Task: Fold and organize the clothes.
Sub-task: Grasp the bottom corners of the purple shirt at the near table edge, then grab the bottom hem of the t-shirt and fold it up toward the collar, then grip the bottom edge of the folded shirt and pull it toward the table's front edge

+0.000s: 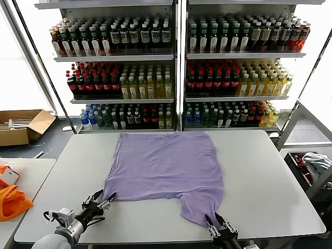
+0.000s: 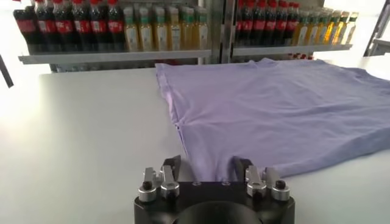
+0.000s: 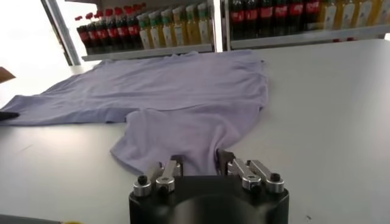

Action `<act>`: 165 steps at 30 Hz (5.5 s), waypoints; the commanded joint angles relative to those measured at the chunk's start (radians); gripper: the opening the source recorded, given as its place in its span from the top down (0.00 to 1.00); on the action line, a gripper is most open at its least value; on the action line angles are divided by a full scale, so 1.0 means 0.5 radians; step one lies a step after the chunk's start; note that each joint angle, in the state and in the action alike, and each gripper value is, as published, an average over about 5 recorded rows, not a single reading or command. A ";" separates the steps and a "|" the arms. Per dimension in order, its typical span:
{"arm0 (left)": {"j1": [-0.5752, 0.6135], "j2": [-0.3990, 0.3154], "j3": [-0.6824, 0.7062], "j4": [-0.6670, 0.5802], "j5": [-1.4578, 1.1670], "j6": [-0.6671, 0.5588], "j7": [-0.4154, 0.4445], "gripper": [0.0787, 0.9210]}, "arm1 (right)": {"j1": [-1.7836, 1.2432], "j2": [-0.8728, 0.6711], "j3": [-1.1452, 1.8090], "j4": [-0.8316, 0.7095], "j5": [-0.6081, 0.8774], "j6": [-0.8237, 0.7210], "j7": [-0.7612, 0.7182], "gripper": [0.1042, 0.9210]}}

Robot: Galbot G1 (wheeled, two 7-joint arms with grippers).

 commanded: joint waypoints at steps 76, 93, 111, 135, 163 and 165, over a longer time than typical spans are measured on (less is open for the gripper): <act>-0.384 0.225 0.014 -0.086 -0.358 0.279 0.003 0.98 | 0.869 -0.183 0.106 -0.357 0.255 0.355 -0.157 1.00; -0.773 0.073 0.247 0.419 -0.263 0.282 -0.010 0.95 | 1.388 -0.133 -0.326 -0.827 0.176 0.144 -0.056 0.85; -0.300 0.067 -0.069 -0.004 -0.174 0.210 -0.106 0.35 | 0.767 -0.206 0.030 -0.304 -0.113 0.061 0.079 0.22; -0.295 -0.035 0.073 0.094 -0.063 0.275 -0.035 0.39 | 0.580 -0.028 -0.087 -0.197 -0.040 -0.272 0.360 0.44; 0.165 0.107 -0.070 -0.270 0.088 0.277 0.201 0.99 | 0.190 -0.228 0.044 0.100 0.024 -0.317 0.154 1.00; 0.229 0.086 -0.092 -0.350 0.114 0.279 0.199 0.99 | 0.089 -0.231 0.082 0.171 0.019 -0.304 0.129 1.00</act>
